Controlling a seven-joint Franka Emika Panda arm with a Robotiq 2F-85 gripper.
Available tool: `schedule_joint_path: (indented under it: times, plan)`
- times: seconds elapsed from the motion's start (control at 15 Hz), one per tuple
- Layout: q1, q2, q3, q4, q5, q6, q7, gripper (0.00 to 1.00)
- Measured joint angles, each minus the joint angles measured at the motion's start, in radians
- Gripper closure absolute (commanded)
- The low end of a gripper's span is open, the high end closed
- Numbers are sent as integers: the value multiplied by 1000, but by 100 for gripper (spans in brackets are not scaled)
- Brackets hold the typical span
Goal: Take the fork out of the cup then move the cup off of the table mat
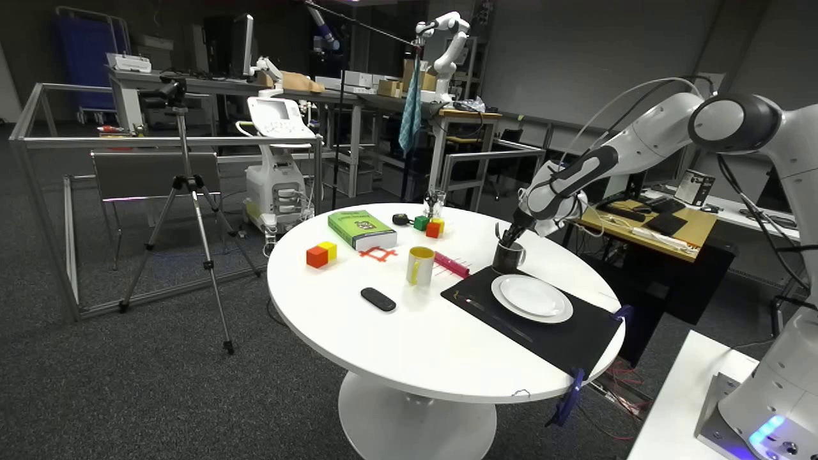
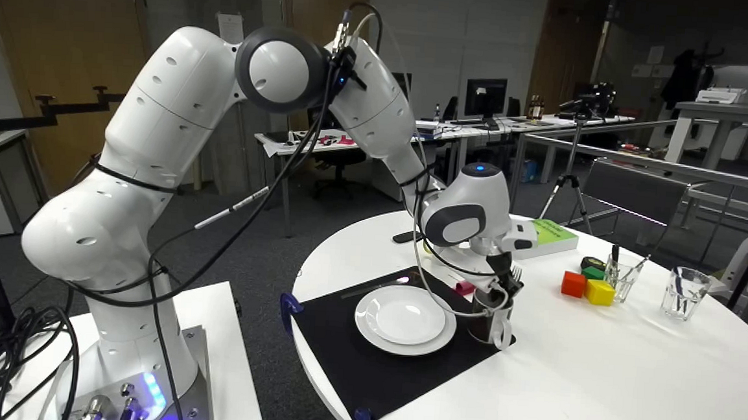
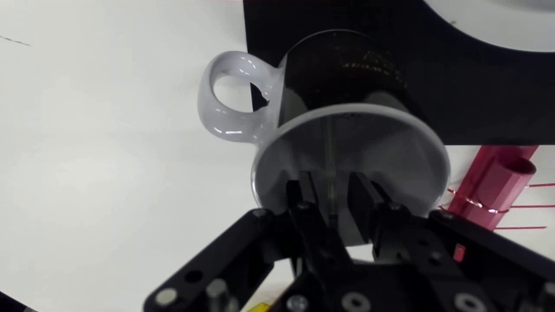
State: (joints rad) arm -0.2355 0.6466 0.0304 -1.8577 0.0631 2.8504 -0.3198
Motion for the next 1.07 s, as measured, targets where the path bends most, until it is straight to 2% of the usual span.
schedule_joint_path:
  times: [0.13,1.07]
  plan:
    - [-1,1,0,0,0,0,0,100]
    - [3,-14,0,16,-3,0,0,99]
